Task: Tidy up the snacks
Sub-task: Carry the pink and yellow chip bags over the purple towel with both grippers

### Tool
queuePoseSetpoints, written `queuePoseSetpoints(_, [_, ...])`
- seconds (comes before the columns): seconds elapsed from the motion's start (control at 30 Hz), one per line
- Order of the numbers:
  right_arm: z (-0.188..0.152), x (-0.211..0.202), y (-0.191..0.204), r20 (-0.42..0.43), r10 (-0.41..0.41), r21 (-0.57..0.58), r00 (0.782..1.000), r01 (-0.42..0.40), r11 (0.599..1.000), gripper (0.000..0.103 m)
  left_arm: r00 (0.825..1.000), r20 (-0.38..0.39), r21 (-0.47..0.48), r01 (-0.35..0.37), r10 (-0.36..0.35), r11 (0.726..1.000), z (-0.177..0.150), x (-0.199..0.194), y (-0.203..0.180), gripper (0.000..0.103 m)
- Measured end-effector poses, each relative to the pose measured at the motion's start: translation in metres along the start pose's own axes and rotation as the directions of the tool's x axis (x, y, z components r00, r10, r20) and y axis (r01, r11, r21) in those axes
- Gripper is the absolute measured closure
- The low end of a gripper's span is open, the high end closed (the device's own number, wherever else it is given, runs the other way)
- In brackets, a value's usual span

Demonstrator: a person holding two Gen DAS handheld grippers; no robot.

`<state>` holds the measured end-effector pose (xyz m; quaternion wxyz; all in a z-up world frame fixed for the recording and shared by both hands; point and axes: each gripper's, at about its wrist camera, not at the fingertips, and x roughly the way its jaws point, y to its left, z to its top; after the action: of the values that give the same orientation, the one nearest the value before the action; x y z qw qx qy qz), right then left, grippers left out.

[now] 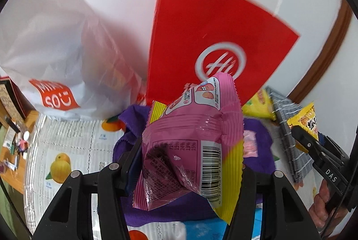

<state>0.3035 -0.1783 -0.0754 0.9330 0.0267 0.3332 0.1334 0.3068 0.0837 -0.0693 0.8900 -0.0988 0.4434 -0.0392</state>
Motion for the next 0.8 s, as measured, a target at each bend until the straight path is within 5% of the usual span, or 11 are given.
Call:
queuePoseSetpoints(0.4, [-0.019, 0.059, 0.0, -0.155, -0.045, -0.05, 0.987, 0.038, 0.998, 0.05, 0.998, -0.051, -0.079, -0.049, 0.045, 0.996, 0.001, 0.024, 0.039, 0.05])
queuePoseSetpoints(0.8, [-0.025, 0.071, 0.014, -0.189, -0.059, -0.104, 0.98, 0.04, 0.994, 0.05, 0.997, -0.057, -0.062, -0.046, 0.043, 0.997, 0.0, 0.029, 0.034, 0.05])
